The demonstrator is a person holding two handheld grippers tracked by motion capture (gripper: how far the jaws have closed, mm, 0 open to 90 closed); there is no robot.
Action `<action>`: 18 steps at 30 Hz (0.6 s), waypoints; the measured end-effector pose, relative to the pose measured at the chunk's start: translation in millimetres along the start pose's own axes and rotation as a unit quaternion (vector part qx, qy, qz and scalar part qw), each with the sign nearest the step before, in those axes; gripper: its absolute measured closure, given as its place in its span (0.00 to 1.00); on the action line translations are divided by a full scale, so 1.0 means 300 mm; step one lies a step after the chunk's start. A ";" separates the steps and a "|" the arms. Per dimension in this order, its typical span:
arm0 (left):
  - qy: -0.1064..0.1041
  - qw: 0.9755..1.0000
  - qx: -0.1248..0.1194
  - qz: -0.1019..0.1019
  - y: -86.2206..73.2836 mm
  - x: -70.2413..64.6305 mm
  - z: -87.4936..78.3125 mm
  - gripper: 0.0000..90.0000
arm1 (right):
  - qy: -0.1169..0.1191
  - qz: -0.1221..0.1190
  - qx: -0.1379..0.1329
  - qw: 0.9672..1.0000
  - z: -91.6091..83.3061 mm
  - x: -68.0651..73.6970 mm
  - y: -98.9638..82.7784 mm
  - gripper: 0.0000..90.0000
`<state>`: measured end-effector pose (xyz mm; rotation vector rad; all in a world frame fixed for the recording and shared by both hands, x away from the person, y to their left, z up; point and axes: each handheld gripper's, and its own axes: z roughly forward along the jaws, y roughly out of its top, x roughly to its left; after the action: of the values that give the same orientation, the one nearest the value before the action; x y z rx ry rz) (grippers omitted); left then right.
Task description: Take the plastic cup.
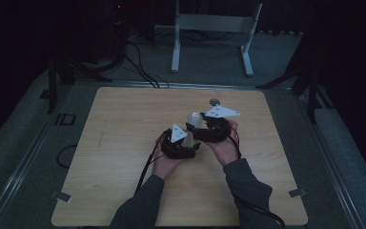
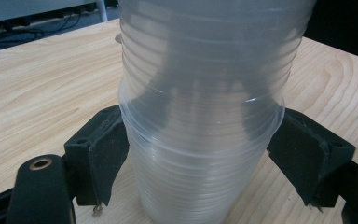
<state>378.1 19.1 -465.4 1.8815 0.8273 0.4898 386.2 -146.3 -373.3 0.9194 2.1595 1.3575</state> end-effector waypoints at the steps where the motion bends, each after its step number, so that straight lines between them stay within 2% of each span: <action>1: -0.001 1.000 -0.001 -0.001 0.000 0.000 0.000 0.23 | 0.000 0.001 0.000 1.000 0.003 0.001 0.002 0.35; 8: 0.001 1.000 -0.004 0.001 -0.003 -0.003 0.001 0.23 | -0.002 0.002 0.003 1.000 0.020 0.006 0.007 0.41; 18: 0.002 1.000 -0.004 0.004 -0.005 -0.009 -0.001 0.23 | 0.004 0.014 -0.014 1.000 -0.006 0.000 0.023 0.42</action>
<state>375.5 17.9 -466.6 1.8775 0.8201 0.5013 387.1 -145.4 -366.4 0.9378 2.1342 1.4033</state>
